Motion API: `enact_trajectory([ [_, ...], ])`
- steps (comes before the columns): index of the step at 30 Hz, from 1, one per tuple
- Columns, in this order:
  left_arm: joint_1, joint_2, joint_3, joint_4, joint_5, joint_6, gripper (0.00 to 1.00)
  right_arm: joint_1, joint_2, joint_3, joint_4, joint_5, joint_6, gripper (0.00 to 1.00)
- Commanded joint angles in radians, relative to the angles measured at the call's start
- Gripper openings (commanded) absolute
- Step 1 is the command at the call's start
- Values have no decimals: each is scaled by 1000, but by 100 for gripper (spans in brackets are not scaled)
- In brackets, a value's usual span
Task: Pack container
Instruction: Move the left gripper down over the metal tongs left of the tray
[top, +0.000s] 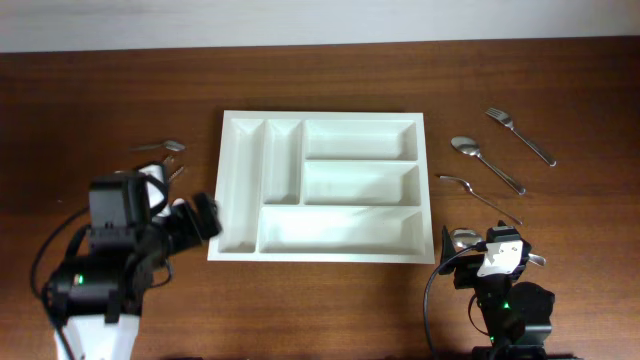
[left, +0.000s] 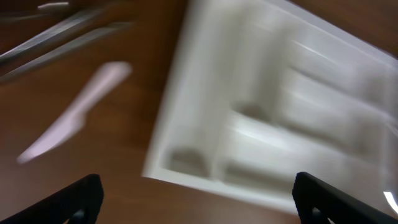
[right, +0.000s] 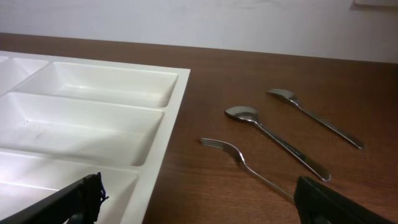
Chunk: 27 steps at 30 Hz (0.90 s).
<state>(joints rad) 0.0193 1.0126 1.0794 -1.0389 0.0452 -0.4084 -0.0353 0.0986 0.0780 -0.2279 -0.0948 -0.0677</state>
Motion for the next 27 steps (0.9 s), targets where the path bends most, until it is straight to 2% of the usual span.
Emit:
enact_trajectory([
  [1, 34, 63, 17, 3, -317, -279, 99, 9, -11, -9, 1, -8, -2, 99],
  [5, 95, 148, 17, 5, -337, -375, 99, 9, -11, -9, 1, -8, -2, 99],
  [11, 180, 277, 17, 5, -341, -391, 99, 9, -11, -9, 1, -8, -2, 99],
  [14, 224, 339, 17, 2, -388, -390, 99, 9, -11, -9, 1, -8, -2, 99],
  [16, 247, 377, 17, 7, -419, -356, 99, 9, -11, -9, 1, -8, -2, 99],
  [19, 274, 428, 17, 35, -424, -209, 99, 9, -11, -9, 1, -8, -2, 99],
  [24, 287, 498, 17, 44, -415, -153, 99, 9, -11, -9, 1, -8, -2, 99],
  [27, 287, 527, 17, 65, -399, -39, 100, 9, -11, -9, 1, -8, -2, 99],
])
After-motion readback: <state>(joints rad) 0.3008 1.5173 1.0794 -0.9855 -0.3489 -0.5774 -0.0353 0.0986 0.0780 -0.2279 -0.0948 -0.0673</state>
